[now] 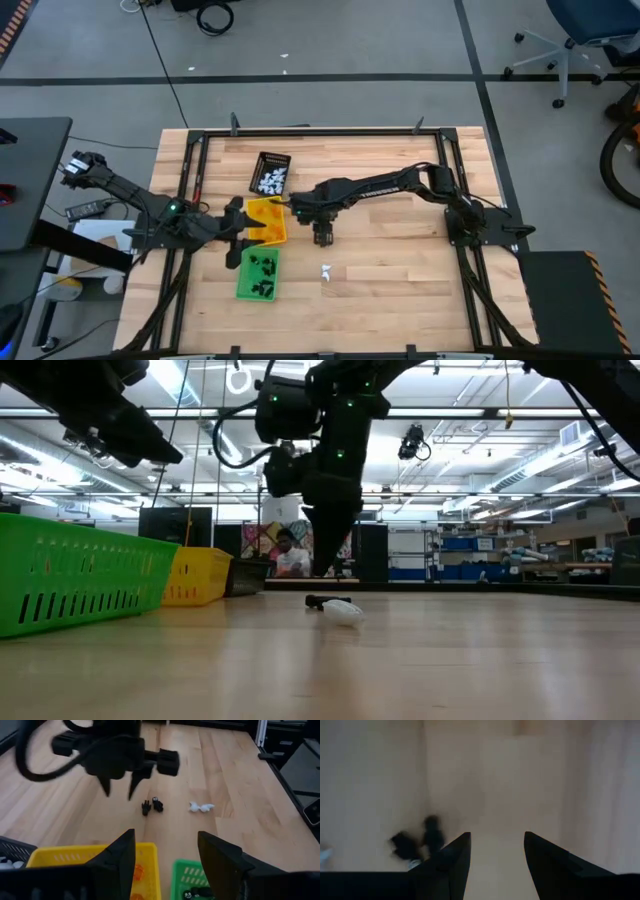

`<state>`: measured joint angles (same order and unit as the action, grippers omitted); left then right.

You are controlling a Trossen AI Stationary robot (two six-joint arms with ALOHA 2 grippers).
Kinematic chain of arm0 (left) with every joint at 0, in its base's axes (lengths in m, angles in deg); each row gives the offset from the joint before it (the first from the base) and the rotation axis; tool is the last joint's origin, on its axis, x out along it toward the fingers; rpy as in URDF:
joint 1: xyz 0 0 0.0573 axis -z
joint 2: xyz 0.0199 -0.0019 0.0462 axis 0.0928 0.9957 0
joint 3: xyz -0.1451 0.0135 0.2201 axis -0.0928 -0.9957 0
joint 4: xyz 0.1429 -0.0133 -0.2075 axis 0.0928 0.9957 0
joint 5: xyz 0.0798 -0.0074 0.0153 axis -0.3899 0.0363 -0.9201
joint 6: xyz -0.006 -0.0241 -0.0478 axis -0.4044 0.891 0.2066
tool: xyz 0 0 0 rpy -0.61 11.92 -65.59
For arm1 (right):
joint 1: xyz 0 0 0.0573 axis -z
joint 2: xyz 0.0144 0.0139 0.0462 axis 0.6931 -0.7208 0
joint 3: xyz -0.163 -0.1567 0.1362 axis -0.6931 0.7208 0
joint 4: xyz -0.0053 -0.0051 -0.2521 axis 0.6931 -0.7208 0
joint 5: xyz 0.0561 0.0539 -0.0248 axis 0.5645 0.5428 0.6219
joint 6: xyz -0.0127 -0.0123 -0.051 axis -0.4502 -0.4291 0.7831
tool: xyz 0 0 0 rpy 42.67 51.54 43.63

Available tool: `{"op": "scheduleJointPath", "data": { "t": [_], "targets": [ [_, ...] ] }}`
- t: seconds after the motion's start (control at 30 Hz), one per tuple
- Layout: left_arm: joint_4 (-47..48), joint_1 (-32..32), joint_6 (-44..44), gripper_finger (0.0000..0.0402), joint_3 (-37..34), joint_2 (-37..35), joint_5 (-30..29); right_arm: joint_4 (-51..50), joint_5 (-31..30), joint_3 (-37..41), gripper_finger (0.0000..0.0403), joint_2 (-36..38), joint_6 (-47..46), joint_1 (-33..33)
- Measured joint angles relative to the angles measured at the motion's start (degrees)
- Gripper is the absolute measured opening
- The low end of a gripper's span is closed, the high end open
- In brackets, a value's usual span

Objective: Sort Halloween decoration
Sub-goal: Put the black skeleton toy into the green basket

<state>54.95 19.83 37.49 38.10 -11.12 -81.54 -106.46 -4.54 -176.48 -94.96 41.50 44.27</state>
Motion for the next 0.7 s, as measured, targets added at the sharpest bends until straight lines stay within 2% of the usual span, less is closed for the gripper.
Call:
{"op": "scheduleJointPath", "data": {
  "t": [0.1, 0.4, 0.7],
  "targets": [
    [-0.12, -0.47, 0.0, 0.0189, 0.0, 0.0, -0.02, -1.07, 2.64, -0.02, 0.0188, 0.0, -0.59, -0.2],
    [-0.15, -0.99, 0.04, 0.0189, 0.0, 0.0, -0.01, 3.02, 2.33, 0.04, 0.0188, -1.5, 0.16, -3.26],
    [-0.18, -0.99, 0.15, 0.0189, 0.0, 0.0, -0.01, 5.85, 2.91, 1.93, 0.0188, -2.42, -1.18, -3.38]
  ]
}}
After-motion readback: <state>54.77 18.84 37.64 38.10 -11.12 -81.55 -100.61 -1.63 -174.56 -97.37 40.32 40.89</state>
